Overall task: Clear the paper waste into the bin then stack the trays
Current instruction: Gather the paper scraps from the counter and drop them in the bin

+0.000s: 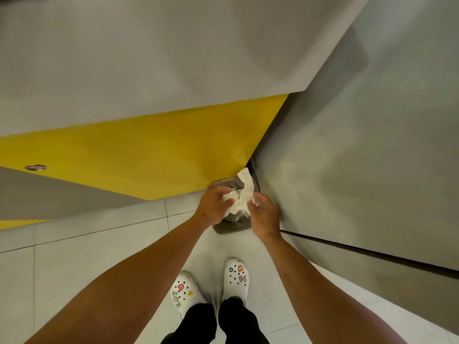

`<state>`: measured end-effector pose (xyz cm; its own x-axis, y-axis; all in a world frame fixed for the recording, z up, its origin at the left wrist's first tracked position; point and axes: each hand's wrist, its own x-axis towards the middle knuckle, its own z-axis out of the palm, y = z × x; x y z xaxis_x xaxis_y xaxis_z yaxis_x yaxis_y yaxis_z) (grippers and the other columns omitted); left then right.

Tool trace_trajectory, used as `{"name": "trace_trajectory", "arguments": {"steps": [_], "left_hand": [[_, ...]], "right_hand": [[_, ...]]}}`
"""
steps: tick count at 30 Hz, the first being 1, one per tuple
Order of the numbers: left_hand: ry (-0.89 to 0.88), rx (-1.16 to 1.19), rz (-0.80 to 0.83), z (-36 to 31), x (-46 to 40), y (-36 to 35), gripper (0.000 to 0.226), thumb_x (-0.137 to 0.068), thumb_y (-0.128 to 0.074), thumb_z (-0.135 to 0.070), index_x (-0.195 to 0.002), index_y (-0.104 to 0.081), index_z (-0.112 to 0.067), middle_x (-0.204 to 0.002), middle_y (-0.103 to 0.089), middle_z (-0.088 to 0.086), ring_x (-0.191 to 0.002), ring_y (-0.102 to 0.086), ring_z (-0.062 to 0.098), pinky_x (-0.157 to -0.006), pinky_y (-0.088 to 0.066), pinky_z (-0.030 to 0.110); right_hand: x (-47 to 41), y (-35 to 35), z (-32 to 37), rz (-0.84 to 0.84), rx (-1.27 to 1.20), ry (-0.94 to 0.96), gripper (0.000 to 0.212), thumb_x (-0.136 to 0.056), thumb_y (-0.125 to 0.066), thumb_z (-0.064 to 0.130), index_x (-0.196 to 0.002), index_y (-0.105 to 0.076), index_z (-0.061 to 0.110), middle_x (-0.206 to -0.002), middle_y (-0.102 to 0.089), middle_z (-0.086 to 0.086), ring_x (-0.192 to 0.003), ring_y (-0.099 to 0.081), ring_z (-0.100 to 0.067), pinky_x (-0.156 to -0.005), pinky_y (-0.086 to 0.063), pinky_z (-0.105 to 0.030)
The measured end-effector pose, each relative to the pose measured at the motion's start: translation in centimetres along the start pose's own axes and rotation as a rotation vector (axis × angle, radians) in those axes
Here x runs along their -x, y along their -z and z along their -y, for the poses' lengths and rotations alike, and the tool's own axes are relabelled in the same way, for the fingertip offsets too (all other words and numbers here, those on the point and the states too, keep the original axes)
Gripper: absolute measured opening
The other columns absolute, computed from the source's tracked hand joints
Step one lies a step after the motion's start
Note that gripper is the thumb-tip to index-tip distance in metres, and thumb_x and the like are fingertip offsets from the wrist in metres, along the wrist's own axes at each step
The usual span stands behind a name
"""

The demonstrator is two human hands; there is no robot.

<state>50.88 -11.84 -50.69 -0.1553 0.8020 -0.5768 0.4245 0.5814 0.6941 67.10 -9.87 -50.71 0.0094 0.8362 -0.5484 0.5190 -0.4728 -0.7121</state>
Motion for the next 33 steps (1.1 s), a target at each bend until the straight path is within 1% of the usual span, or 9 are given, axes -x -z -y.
{"name": "trace_trajectory", "arguments": {"steps": [2,4,10,13,16,18,22,26,33], "left_hand": [[0.018,-0.114,0.073,0.7,-0.5,-0.7,0.046,-0.091,-0.069,-0.032,-0.132,-0.060,-0.013,-0.129,-0.063,0.004,-0.118,-0.060,0.023,-0.097,-0.046,0.031],[0.013,-0.136,0.089,-0.2,0.2,-0.5,0.051,-0.093,-0.067,-0.031,-0.138,-0.053,-0.010,-0.140,-0.057,0.009,-0.126,-0.055,0.027,-0.103,-0.042,0.030],[-0.036,-0.156,0.065,-2.3,3.8,1.9,0.042,-0.093,-0.066,-0.023,-0.133,-0.058,-0.014,-0.136,-0.059,0.007,-0.124,-0.056,0.023,-0.091,-0.038,0.017],[-0.097,-0.130,0.035,-4.9,7.3,4.4,0.040,-0.093,-0.066,-0.017,-0.132,-0.059,-0.012,-0.135,-0.059,0.004,-0.125,-0.054,0.019,-0.089,-0.031,0.009],[-0.188,-0.075,-0.014,-8.6,12.2,7.6,0.035,-0.093,-0.067,-0.010,-0.127,-0.063,-0.008,-0.129,-0.063,0.006,-0.120,-0.057,0.020,-0.093,-0.038,0.016],[-0.223,-0.047,-0.019,-10.5,15.9,9.7,0.036,-0.093,-0.067,-0.013,-0.128,-0.062,-0.011,-0.130,-0.062,0.004,-0.119,-0.057,0.018,-0.098,-0.041,0.022],[-0.259,0.047,-0.029,-13.5,23.4,13.7,0.039,-0.093,-0.069,-0.018,-0.131,-0.059,-0.017,-0.130,-0.060,-0.005,-0.113,-0.054,0.004,-0.090,-0.038,0.004],[-0.266,0.186,-0.072,-16.2,29.9,18.3,0.037,-0.093,-0.069,-0.021,-0.128,-0.059,-0.025,-0.124,-0.063,-0.012,-0.111,-0.061,0.006,-0.092,-0.050,0.021],[-0.360,0.197,-0.187,-18.5,39.5,27.2,0.032,-0.093,-0.068,-0.020,-0.124,-0.063,-0.024,-0.120,-0.065,-0.014,-0.107,-0.063,0.005,-0.094,-0.054,0.031]], "right_hand": [[0.1,0.1,-0.4,0.041,0.061,-0.007,0.037,-0.096,-0.062,0.015,-0.132,-0.062,0.008,-0.121,-0.063,0.000,-0.111,-0.061,-0.017,-0.093,-0.051,-0.029],[0.6,0.5,-0.7,0.047,0.069,-0.010,0.035,-0.095,-0.062,0.015,-0.130,-0.063,0.008,-0.121,-0.065,-0.002,-0.111,-0.062,-0.021,-0.099,-0.052,-0.038],[3.9,3.0,1.5,0.124,-0.084,-0.036,0.036,-0.093,-0.071,0.020,-0.128,-0.064,0.018,-0.088,-0.058,0.019,-0.092,-0.060,-0.005,-0.099,-0.053,-0.031],[7.0,5.4,5.7,0.166,-0.018,0.052,0.038,-0.095,-0.068,0.027,-0.132,-0.061,0.020,-0.118,-0.062,0.011,-0.106,-0.058,-0.001,-0.082,-0.046,-0.003],[10.9,8.2,10.4,0.202,0.026,0.151,0.038,-0.098,-0.065,0.026,-0.135,-0.059,0.020,-0.131,-0.059,0.008,-0.115,-0.056,-0.004,-0.078,-0.040,0.003],[14.1,9.9,13.7,0.256,0.051,0.196,0.039,-0.099,-0.063,0.029,-0.137,-0.058,0.022,-0.134,-0.060,0.009,-0.120,-0.057,-0.006,-0.080,-0.041,0.002],[21.0,13.3,19.7,0.310,0.097,0.285,0.041,-0.098,-0.064,0.035,-0.138,-0.058,0.028,-0.126,-0.064,0.006,-0.120,-0.057,0.000,-0.083,-0.045,-0.003],[27.2,15.4,25.4,0.354,0.115,0.395,0.043,-0.096,-0.067,0.031,-0.138,-0.059,0.026,-0.128,-0.065,0.013,-0.115,-0.060,0.004,-0.096,-0.052,-0.025],[34.6,16.1,34.1,0.464,0.327,0.577,0.046,-0.094,-0.070,0.032,-0.138,-0.057,0.027,-0.132,-0.062,0.015,-0.113,-0.062,-0.002,-0.100,-0.051,-0.027]]}}
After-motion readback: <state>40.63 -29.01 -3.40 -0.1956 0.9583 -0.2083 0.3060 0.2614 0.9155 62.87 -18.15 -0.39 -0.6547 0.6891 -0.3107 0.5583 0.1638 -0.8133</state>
